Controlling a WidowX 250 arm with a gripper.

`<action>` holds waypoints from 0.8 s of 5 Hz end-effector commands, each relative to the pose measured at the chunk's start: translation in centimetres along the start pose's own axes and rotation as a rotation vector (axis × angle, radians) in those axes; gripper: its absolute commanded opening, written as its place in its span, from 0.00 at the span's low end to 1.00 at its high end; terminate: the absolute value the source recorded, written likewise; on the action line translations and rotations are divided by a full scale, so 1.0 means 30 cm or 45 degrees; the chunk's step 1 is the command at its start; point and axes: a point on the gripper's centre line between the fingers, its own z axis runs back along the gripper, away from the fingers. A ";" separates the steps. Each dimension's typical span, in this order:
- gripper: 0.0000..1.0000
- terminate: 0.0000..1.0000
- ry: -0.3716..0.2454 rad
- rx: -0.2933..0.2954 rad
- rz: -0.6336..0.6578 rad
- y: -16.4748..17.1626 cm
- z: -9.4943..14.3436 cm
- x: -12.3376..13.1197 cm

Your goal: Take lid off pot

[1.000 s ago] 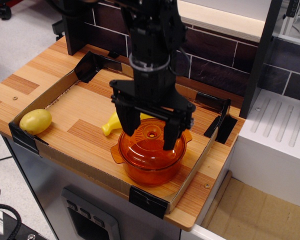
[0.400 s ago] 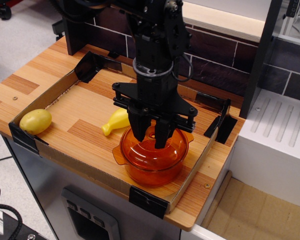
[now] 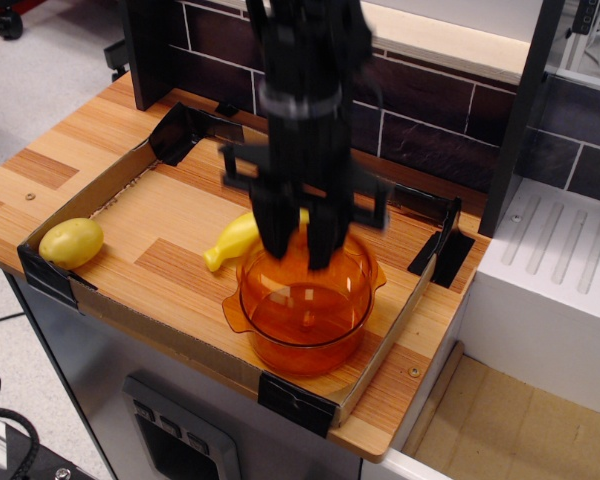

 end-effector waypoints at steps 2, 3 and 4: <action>0.00 0.00 -0.088 0.047 0.245 0.273 0.126 0.183; 0.00 0.00 -0.039 0.087 0.311 0.381 0.079 0.228; 0.00 0.00 -0.031 0.112 0.342 0.459 0.044 0.256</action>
